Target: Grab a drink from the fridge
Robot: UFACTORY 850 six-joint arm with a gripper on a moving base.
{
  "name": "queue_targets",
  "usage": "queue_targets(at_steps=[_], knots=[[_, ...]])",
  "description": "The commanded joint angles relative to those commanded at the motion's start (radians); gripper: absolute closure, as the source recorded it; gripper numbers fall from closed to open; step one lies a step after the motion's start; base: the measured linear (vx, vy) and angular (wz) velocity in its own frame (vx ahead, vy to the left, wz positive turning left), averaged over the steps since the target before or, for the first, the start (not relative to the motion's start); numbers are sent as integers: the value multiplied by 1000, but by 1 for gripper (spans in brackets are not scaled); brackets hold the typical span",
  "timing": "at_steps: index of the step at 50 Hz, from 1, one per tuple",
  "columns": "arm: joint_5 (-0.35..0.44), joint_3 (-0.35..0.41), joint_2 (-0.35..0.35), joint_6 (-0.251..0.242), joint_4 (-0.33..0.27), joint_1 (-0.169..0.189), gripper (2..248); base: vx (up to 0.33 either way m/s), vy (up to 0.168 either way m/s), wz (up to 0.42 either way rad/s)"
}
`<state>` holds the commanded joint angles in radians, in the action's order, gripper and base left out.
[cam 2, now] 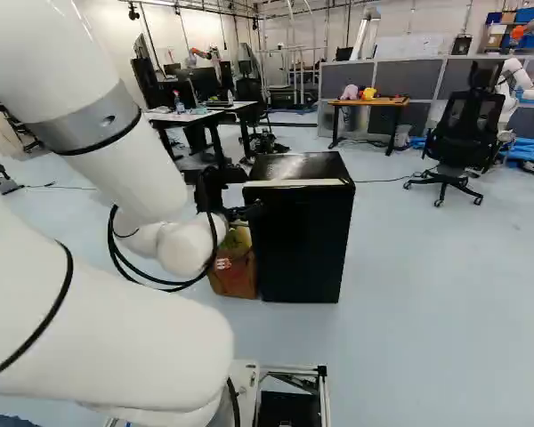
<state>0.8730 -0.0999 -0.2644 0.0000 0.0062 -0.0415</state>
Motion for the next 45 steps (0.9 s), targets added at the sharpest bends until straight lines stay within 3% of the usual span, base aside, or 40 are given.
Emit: queue_targets(at_steps=[26, 45], knots=[[30, -46, 52, 0, 85, -83, 3, 0, 0, 0], [66, -83, 96, 0, 183, -148, 3, 0, 0, 0]])
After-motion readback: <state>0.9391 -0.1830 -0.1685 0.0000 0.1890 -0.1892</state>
